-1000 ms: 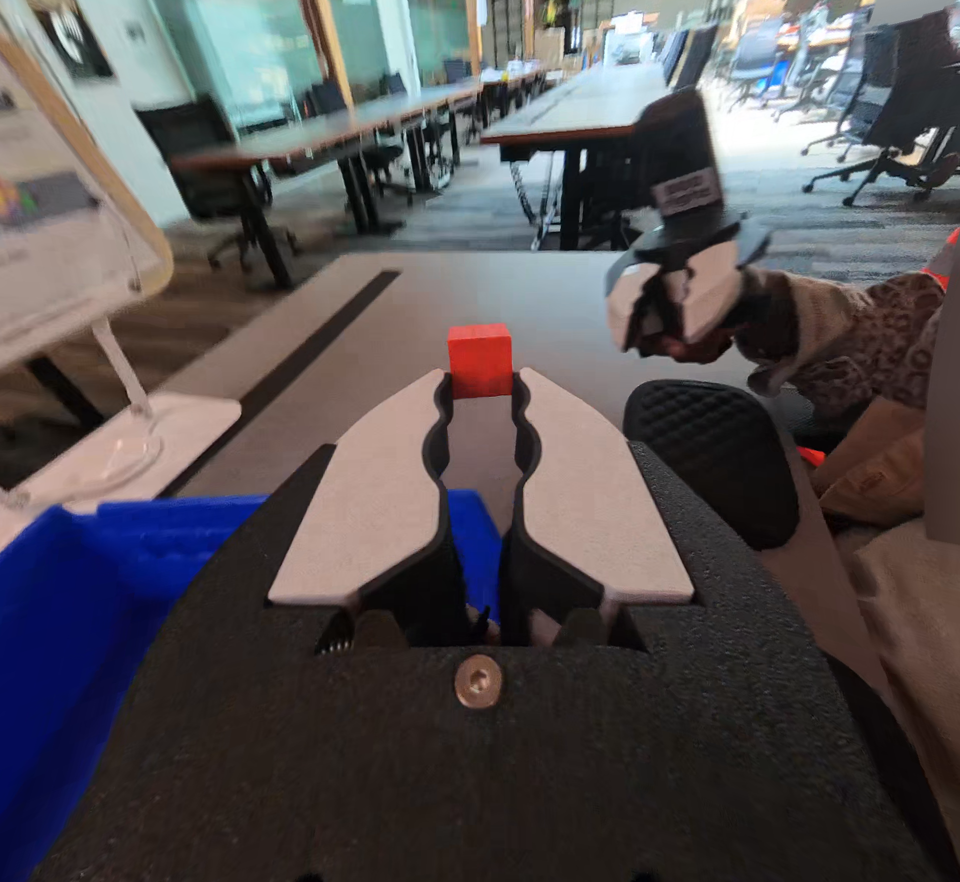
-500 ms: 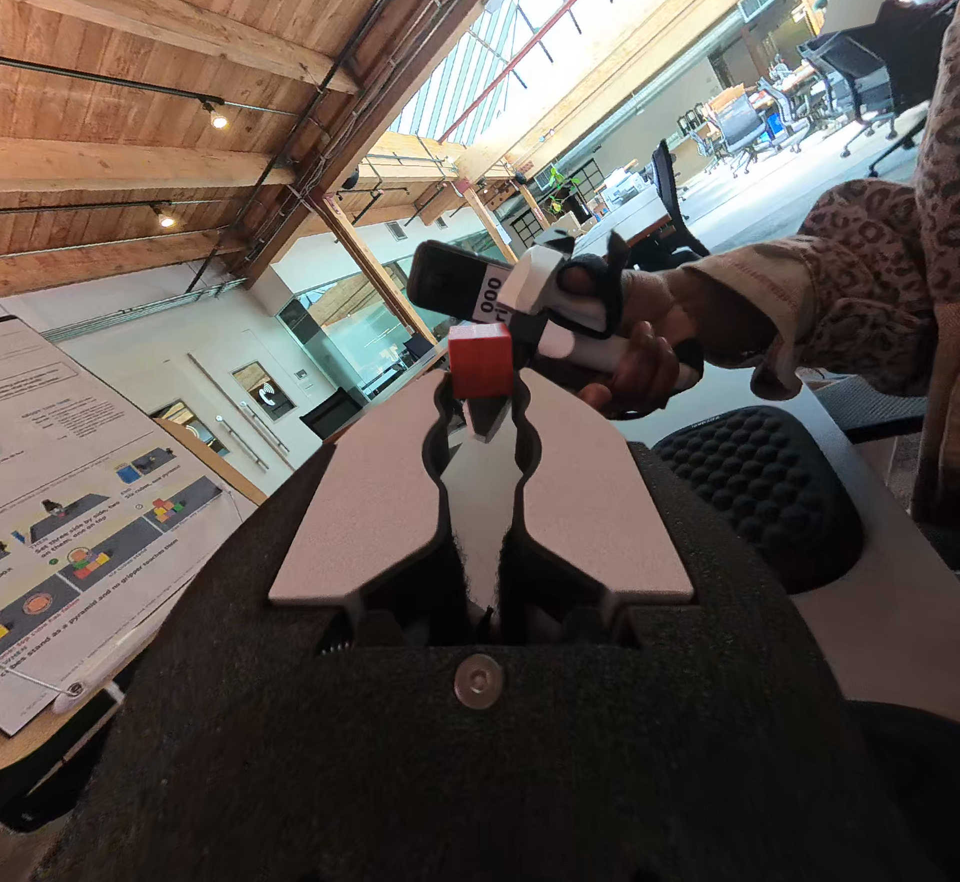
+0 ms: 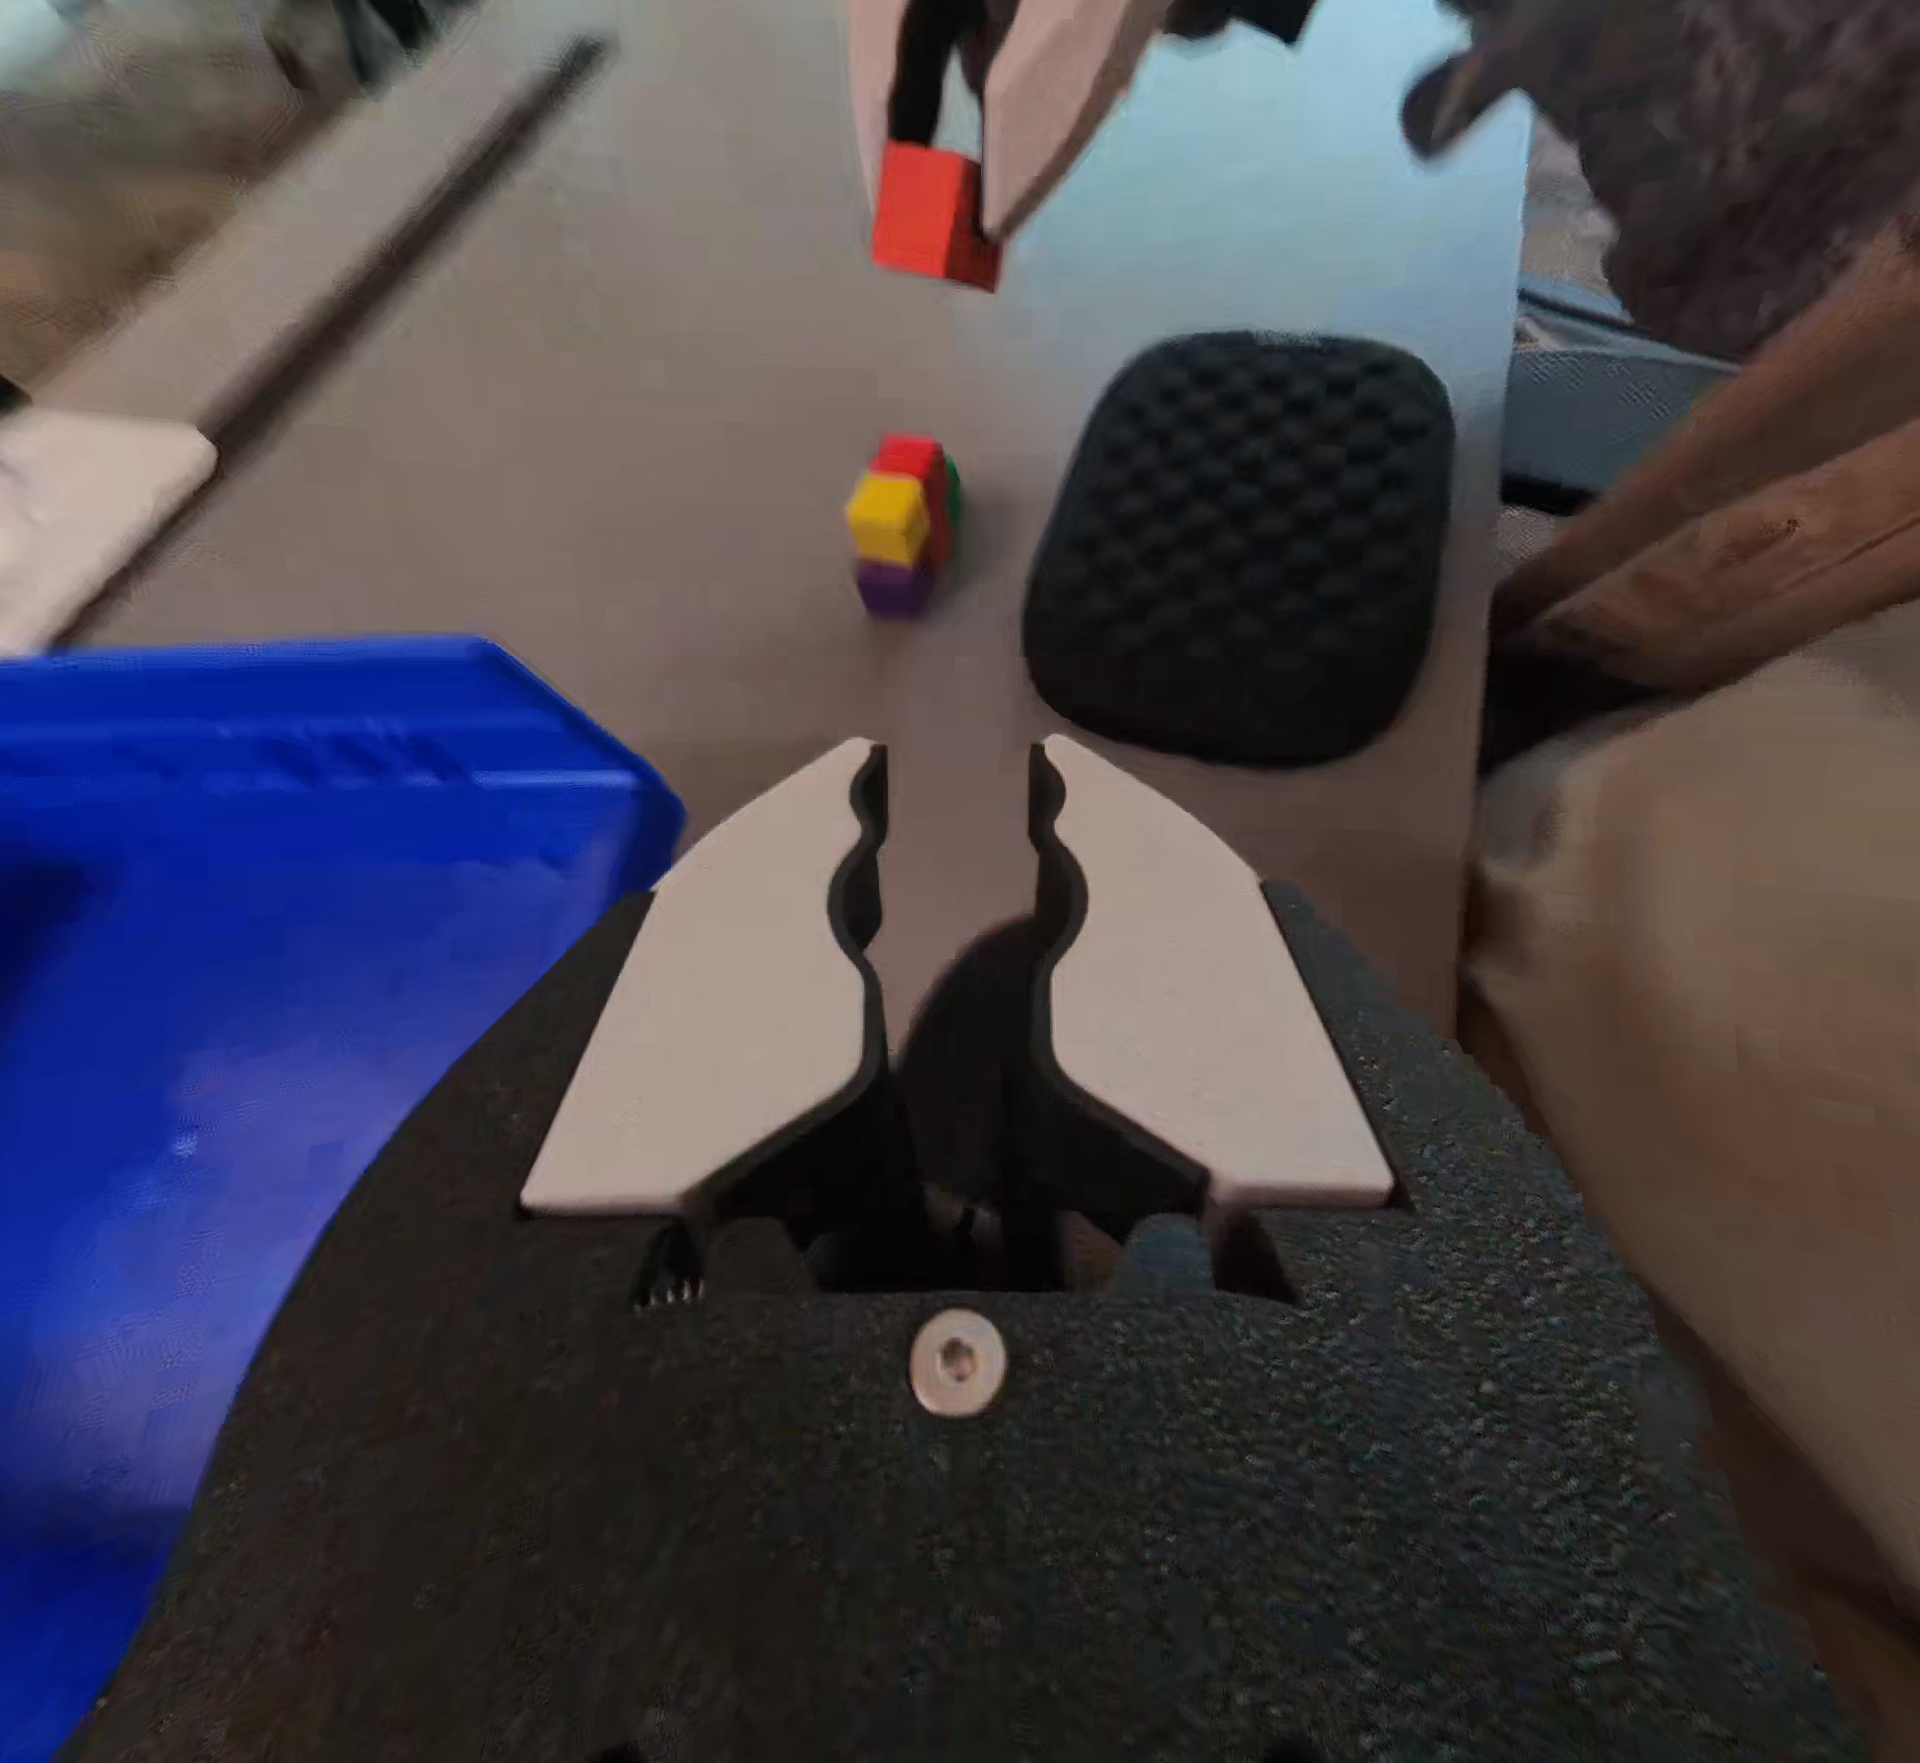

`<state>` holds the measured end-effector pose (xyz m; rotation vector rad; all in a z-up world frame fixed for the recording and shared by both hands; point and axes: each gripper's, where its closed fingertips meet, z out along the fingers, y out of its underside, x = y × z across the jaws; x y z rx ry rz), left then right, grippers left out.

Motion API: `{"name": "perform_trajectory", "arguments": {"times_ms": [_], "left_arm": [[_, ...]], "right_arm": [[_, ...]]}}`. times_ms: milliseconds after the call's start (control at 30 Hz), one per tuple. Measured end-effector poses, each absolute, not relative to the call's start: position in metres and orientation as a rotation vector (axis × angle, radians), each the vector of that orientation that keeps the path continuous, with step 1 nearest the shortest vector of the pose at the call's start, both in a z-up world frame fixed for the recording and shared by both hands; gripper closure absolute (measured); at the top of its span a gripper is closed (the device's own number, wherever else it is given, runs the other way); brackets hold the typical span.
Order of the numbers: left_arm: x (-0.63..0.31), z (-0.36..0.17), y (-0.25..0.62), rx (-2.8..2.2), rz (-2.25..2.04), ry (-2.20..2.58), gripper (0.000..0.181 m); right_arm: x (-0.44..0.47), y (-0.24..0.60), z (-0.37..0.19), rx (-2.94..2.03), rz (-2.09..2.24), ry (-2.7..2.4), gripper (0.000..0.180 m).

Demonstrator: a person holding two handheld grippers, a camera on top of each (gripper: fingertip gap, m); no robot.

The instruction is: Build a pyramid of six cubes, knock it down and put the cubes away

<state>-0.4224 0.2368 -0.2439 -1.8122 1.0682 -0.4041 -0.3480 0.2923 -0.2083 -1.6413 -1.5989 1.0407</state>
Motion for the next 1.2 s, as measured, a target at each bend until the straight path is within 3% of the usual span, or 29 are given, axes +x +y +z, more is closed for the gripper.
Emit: {"name": "perform_trajectory", "arguments": {"times_ms": [100, 333, 1200], "left_arm": [[-0.418, -0.259, 0.226, -1.927, -0.477, 1.06, 0.15], [-0.419, -0.27, 0.23, -1.984, -0.534, 1.005, 0.15], [-0.426, -0.281, 0.237, -2.013, -0.524, 0.989, 0.151]], "right_arm": [[-0.317, 0.316, -0.249, -1.737, 0.614, -1.891, 0.158], [-0.321, 0.338, -0.285, -1.748, 0.268, -2.214, 0.158], [-0.327, 0.344, -0.301, -1.701, 0.354, -2.35, 0.158]]}}
